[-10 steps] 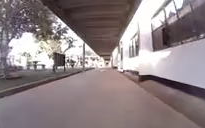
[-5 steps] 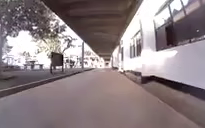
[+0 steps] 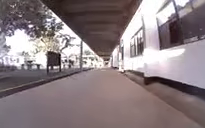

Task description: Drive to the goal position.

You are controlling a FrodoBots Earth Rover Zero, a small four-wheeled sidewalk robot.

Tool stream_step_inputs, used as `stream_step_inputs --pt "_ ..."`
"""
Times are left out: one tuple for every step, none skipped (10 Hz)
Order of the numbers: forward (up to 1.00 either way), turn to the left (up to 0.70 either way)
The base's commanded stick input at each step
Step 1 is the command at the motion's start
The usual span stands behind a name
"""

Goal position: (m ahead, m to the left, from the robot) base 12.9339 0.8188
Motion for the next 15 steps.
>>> stream_step_inputs --pt "0.7 0.0" --pt "0.7 0.0" --pt "0.7 0.0" --pt "0.7 0.0" --pt "0.7 0.0" --pt "0.7 0.0" --pt "0.7 0.0" --pt "0.7 0.0" --pt "0.7 0.0" --pt "0.7 0.0" --pt "0.7 0.0" --pt "0.7 0.0" --pt "0.7 0.0" --pt "0.7 0.0" --pt "0.7 0.0"
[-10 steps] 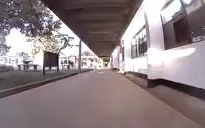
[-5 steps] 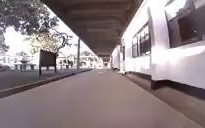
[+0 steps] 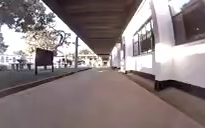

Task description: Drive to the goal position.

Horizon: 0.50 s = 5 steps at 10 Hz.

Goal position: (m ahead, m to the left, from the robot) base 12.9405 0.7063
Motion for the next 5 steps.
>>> stream_step_inputs --pt "0.7 0.0" --pt "0.7 0.0" --pt "0.7 0.0" --pt "0.7 0.0" --pt "0.7 0.0"
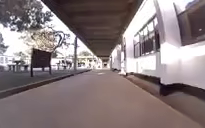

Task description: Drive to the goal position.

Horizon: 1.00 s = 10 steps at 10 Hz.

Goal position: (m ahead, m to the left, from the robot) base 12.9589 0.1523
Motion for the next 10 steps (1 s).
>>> stream_step_inputs --pt "0.7 0.0" --pt "0.7 0.0" --pt "0.7 0.0" --pt "0.7 0.0" --pt "0.7 0.0" --pt "0.7 0.0" --pt "0.7 0.0" --pt "0.7 0.0" --pt "0.7 0.0" --pt "0.7 0.0"
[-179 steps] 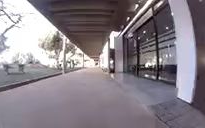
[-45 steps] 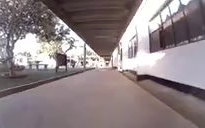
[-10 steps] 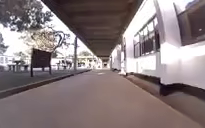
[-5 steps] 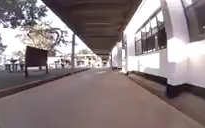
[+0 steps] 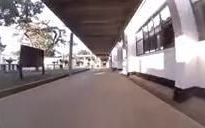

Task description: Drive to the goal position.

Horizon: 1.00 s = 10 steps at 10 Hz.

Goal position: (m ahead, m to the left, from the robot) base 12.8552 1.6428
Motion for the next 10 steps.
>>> stream_step_inputs --pt "0.7 0.0" --pt "0.7 0.0" --pt "0.7 0.0" --pt "0.7 0.0" --pt "0.7 0.0" --pt "0.7 0.0" --pt "0.7 0.0" --pt "0.7 0.0" --pt "0.7 0.0" --pt "0.7 0.0"
